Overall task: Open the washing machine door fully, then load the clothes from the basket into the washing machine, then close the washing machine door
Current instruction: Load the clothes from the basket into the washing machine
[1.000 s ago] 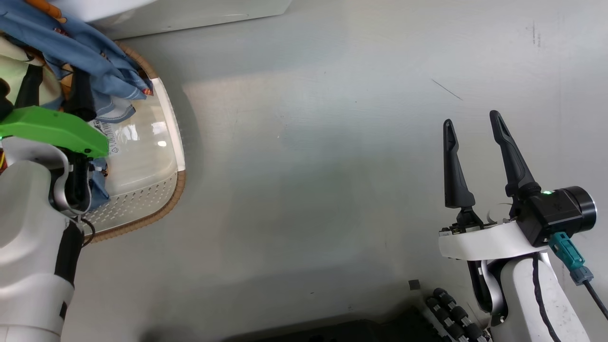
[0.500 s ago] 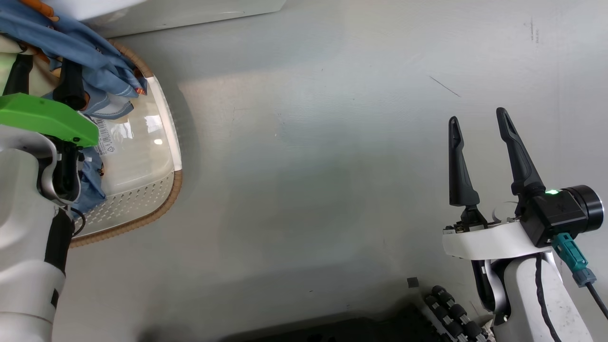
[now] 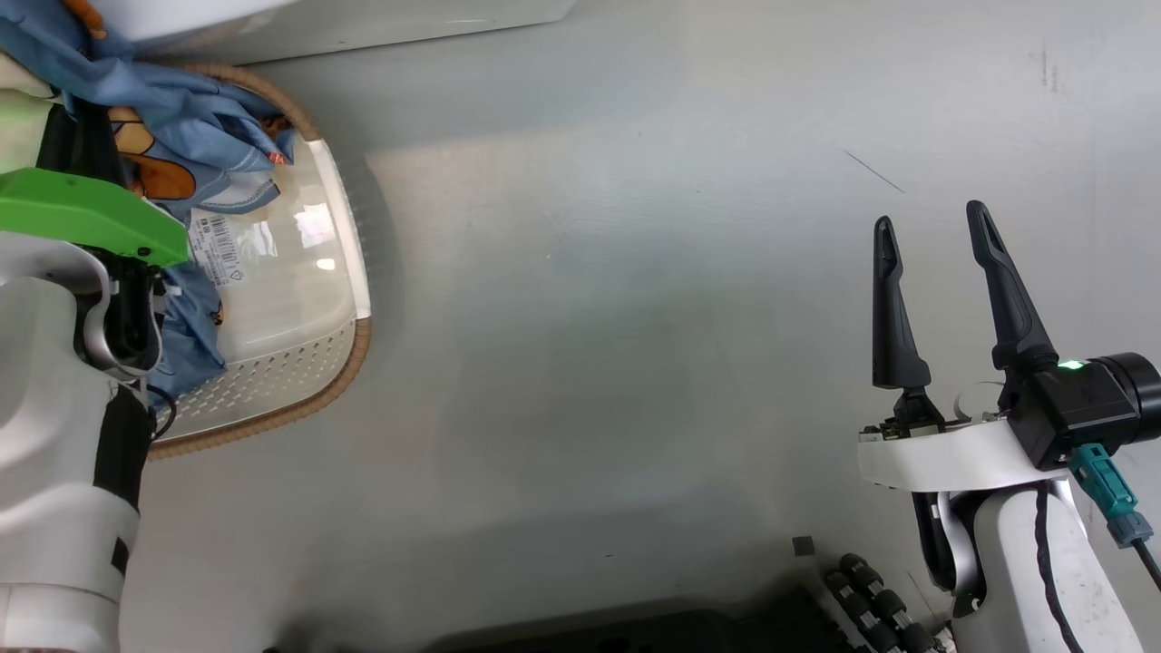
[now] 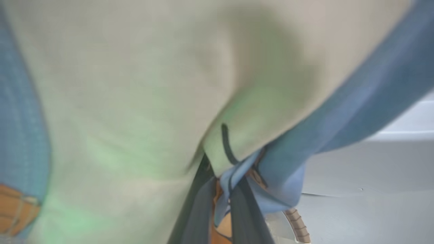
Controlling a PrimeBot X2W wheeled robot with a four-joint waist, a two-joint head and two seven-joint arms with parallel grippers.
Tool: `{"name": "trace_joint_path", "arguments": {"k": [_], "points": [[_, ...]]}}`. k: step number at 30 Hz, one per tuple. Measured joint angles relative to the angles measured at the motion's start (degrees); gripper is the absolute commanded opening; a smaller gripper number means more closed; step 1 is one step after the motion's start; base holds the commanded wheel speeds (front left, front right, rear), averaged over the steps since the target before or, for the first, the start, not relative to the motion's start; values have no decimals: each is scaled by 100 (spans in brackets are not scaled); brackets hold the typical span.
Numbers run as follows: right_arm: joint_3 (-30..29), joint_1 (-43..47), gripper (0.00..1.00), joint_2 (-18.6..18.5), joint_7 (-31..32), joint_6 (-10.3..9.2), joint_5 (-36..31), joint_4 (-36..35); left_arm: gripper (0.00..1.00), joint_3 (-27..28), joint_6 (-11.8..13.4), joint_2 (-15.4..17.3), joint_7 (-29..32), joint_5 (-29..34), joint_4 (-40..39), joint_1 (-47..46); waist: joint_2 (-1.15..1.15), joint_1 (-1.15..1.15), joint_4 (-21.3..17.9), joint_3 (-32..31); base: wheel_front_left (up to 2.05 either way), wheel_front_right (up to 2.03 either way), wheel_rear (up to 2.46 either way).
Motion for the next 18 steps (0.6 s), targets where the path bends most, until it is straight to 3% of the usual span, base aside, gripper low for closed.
{"name": "trace_joint_path", "arguments": {"k": [9,18], "points": [[-54,-32,100,-2,0,2,14,62,0,708,0,-198,-53,-189,-515,284,0,0,270,-153,0,0,0],[38,-120,100,-4,0,59,122,255,0,1015,0,-364,-68,-168,-1678,829,0,0,490,-531,0,0,0]]}}
